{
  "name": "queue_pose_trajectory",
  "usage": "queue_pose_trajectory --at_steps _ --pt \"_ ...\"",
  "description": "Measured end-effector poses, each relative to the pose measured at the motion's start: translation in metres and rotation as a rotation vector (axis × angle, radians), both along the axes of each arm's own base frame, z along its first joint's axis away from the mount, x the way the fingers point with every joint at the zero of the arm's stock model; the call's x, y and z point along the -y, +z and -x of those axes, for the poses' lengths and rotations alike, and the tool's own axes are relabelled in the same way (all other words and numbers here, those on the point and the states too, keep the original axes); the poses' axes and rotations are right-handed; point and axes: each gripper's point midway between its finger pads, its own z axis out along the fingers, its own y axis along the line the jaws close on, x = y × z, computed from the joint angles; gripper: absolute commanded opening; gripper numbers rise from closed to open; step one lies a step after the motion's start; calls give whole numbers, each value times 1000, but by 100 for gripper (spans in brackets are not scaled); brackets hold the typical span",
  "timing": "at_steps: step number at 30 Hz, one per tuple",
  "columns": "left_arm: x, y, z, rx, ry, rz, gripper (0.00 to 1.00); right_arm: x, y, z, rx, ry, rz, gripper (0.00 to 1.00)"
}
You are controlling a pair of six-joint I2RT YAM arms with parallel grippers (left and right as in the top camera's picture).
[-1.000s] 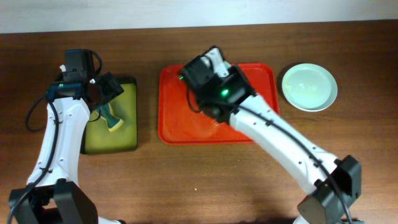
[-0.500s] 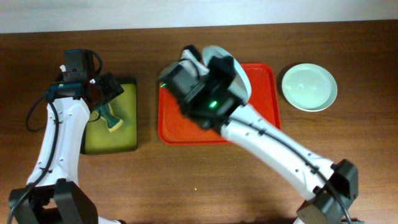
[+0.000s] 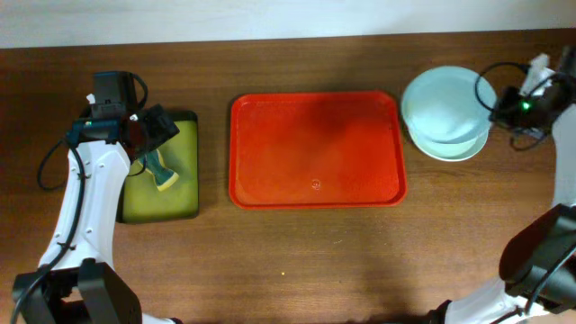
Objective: Clean dirty plates on tray and stack at the side
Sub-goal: 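Stack the blue plate on the plate pile with the right gripper, release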
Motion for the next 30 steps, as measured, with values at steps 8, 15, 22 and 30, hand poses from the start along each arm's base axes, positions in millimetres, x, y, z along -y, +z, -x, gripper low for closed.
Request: queue_pose_trajectory --at_steps 8,15,22,30 --pt "0 0 0 0 0 0 100 41 -72 -16 -12 -137 -49 33" --pt "0 0 0 0 0 0 99 29 -102 -13 -73 -132 -131 98" --pt "0 0 0 -1 0 0 99 -15 27 46 3 -105 -130 99" --pt "0 0 0 -1 0 0 99 -136 115 120 56 143 -112 99"
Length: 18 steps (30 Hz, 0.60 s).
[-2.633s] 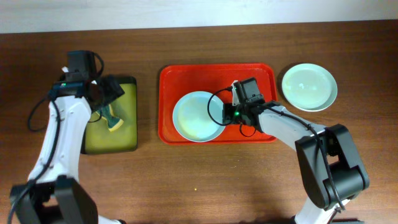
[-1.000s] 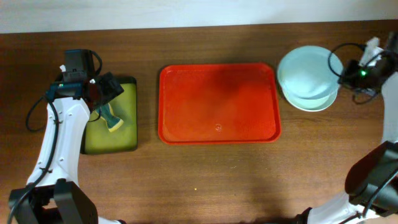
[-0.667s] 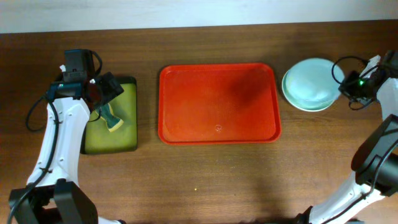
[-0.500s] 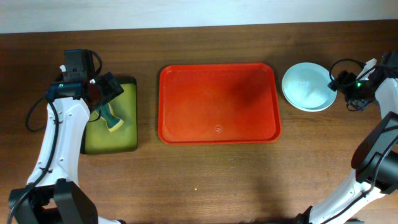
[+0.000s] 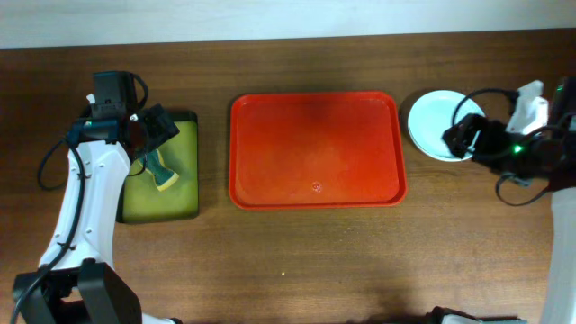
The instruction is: Clean dirty plates on tray and stack at the side
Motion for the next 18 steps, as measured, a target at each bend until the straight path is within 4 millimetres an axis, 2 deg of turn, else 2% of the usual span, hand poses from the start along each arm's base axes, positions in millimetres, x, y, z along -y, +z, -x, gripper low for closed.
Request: queue_pose_trajectory --at_steps 3,13,18 --pt "0 0 0 0 0 0 99 -12 -2 0 -10 41 -2 99" --pt "0 0 0 0 0 0 99 -9 -22 -10 -79 44 -21 99" --pt "0 0 0 0 0 0 99 -4 -19 -13 -58 32 14 99"
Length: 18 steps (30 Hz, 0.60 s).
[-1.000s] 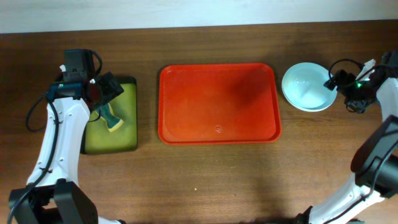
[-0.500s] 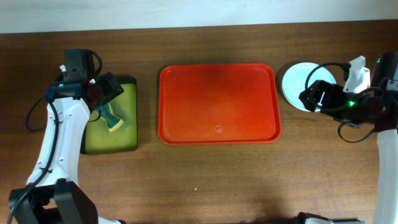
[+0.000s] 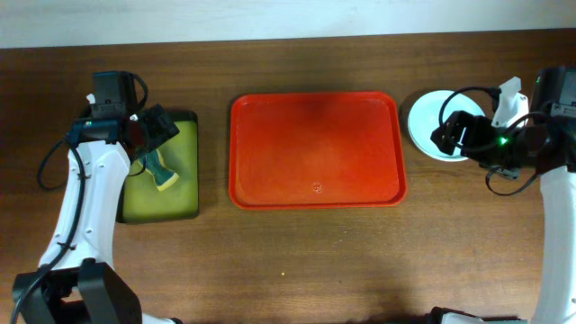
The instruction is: Clean dirty plates on tray and stack at the side
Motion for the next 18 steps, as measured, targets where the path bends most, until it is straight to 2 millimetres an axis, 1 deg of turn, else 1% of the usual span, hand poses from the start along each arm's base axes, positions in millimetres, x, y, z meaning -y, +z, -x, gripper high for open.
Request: queue_pose_trajectory --at_steps 2,3,4,5,6,7,8,9,10,11,12,14,16,18 --pt "0 0 0 0 0 0 99 -4 15 9 48 11 64 98" --pt "0 0 0 0 0 0 99 -10 23 13 82 29 96 99" --pt "0 0 0 1 0 0 100 -28 46 25 183 83 155 98" --pt "0 0 0 1 0 0 99 -41 65 37 276 123 183 99" --pt "0 0 0 2 0 0 100 -46 71 39 332 137 201 99" --pt "0 0 0 -1 0 0 99 -60 78 55 400 184 212 99" --pt "0 0 0 0 0 0 99 -69 78 64 480 216 221 99" --pt "0 0 0 -2 -1 1 99 -77 69 82 506 253 215 99" --pt "0 0 0 -1 -1 2 99 -77 60 102 523 267 215 99" --pt "0 0 0 -2 -1 2 99 -74 57 117 551 263 220 99" --pt "0 0 0 -1 -1 2 99 -71 57 126 578 254 224 99" --pt "0 0 0 -1 -1 2 99 -68 60 135 614 243 229 99" --pt "0 0 0 -1 -1 2 99 -66 59 139 633 231 236 99" --pt "0 0 0 0 -1 2 99 -61 48 144 632 212 249 99"
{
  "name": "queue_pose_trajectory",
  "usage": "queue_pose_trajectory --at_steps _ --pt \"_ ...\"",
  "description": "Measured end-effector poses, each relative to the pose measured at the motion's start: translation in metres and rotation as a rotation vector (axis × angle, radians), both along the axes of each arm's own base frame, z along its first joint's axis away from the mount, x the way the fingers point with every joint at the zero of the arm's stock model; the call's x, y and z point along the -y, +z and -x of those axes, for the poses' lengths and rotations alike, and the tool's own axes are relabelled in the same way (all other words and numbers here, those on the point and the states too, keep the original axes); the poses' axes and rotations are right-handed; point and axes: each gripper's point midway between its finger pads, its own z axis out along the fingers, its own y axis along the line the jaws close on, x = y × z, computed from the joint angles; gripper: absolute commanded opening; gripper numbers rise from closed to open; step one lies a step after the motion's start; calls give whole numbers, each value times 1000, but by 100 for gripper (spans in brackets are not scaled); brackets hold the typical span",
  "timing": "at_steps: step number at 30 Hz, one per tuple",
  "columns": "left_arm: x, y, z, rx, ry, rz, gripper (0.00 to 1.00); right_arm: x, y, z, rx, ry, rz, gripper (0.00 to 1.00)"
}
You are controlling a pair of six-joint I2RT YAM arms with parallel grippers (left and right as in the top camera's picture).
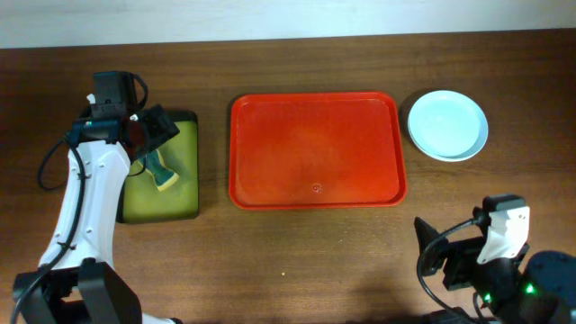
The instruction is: Clean dirty plates on tray and stack at the side
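The stack of white plates (pixel 448 125) sits on the table right of the red tray (pixel 315 148), which holds no plate. My right gripper (pixel 430 255) is low at the table's front right, well away from the stack, open and empty. At the left, my left gripper (pixel 158 126) hovers over the far end of the green mat (pixel 184 193), open. The yellow and teal sponge (pixel 163 171) lies on the mat just in front of its fingers.
The brown wooden table (pixel 297 261) runs to a pale wall at the back. The left arm's white links stretch along the table's left edge, and black cables loop beside both arms.
My right arm has left the plate stack and now sits at the front right of the table. The stack shows fully uncovered. The left arm and sponge are unmoved.
At first my right gripper was at the far right edge with a plate lying askew over the stack. Then the stack looked tidy with the gripper at its right side, then over it. Now the gripper is away at the front. The left arm stayed still throughout.
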Motion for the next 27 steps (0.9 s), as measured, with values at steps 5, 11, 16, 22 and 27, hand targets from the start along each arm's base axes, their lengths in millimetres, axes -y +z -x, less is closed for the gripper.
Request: queue_pose_trajectory --at_steps 5,11,16,22,27 --pt "0 0 0 0 0 0 99 10 -43 2 77 -57 -3 99" --pt "0 0 0 0 0 0 99 12 -98 -19 142 -80 -11 99" --pt "0 0 0 0 0 0 99 20 -116 -30 187 -125 -13 99" --pt "0 0 0 0 0 0 99 30 -123 -44 233 -181 -4 99" --pt "0 0 0 0 0 0 99 32 -142 -57 246 -198 -16 99"
